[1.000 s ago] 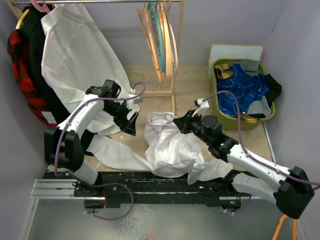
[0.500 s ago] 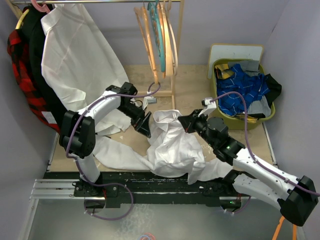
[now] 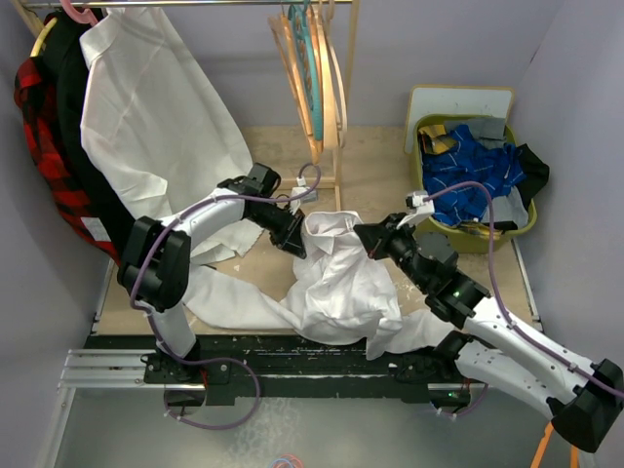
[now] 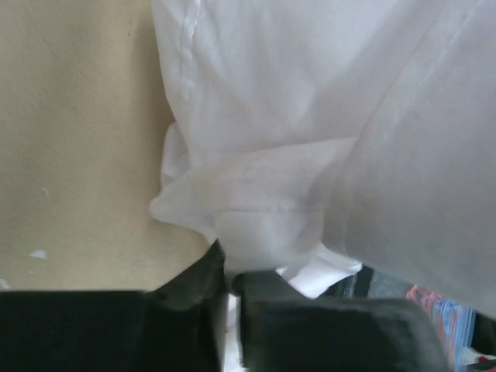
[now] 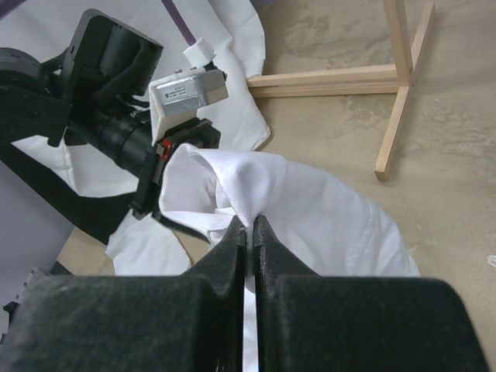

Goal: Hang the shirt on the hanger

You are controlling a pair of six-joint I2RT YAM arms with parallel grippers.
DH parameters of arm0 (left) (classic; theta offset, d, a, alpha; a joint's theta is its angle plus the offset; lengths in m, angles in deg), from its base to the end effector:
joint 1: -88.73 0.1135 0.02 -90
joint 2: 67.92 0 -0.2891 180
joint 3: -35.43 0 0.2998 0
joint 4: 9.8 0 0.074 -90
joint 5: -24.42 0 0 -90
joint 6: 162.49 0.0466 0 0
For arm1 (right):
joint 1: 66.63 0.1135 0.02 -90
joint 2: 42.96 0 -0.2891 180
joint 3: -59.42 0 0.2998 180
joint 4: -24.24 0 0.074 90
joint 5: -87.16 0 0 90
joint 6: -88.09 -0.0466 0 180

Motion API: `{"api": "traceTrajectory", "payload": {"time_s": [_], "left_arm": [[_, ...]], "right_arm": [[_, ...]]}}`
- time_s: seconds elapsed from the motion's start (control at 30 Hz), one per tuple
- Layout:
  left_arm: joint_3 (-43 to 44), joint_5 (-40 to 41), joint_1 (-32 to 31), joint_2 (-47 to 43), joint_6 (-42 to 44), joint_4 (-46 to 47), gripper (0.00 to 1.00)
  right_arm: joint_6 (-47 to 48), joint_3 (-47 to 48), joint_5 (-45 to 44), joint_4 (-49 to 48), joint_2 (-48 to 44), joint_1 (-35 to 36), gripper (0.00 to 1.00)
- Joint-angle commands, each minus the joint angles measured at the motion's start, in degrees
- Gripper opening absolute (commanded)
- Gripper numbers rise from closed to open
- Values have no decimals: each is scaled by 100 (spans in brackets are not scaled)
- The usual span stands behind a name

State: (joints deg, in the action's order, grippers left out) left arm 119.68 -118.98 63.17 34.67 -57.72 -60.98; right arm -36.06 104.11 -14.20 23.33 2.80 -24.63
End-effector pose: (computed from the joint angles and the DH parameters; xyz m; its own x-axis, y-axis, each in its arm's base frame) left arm 0.3476 -0.2077 0.2060 -0.6870 0.4971 -0.5301 0.7092 0.2999 -0.6380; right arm 0.1828 0.1523 0.3147 -0.2878 0.4814 -0.8279 -0.4206 0.7131 0.5609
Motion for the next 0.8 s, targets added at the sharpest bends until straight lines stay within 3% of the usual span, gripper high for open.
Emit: {"api": "traceTrajectory", "payload": {"time_s": [0.0, 0.1, 0.23, 0.33, 0.6, 0.77], "left_arm": [[545, -54, -6, -85, -23, 39, 0], [790, 222, 236, -686, 230, -413, 0], [747, 638, 1190, -1866, 108, -403, 0], [1000, 1111, 1687, -2330, 422, -1021, 0], [1636, 1973, 1774, -3005, 424, -1720, 0], [2496, 1999, 1779, -3124, 489, -2221, 0]], "right_arm": [[-14, 409, -183, -103, -175, 10, 0], [93, 554, -73, -67, -111, 10, 0], [399, 777, 361, -100, 175, 8, 0], [609, 926, 716, -257, 426, 6, 0], [1818, 2366, 1845, 34, 1477, -40, 0], [2324, 3830, 2272, 476, 1996, -52, 0]]}}
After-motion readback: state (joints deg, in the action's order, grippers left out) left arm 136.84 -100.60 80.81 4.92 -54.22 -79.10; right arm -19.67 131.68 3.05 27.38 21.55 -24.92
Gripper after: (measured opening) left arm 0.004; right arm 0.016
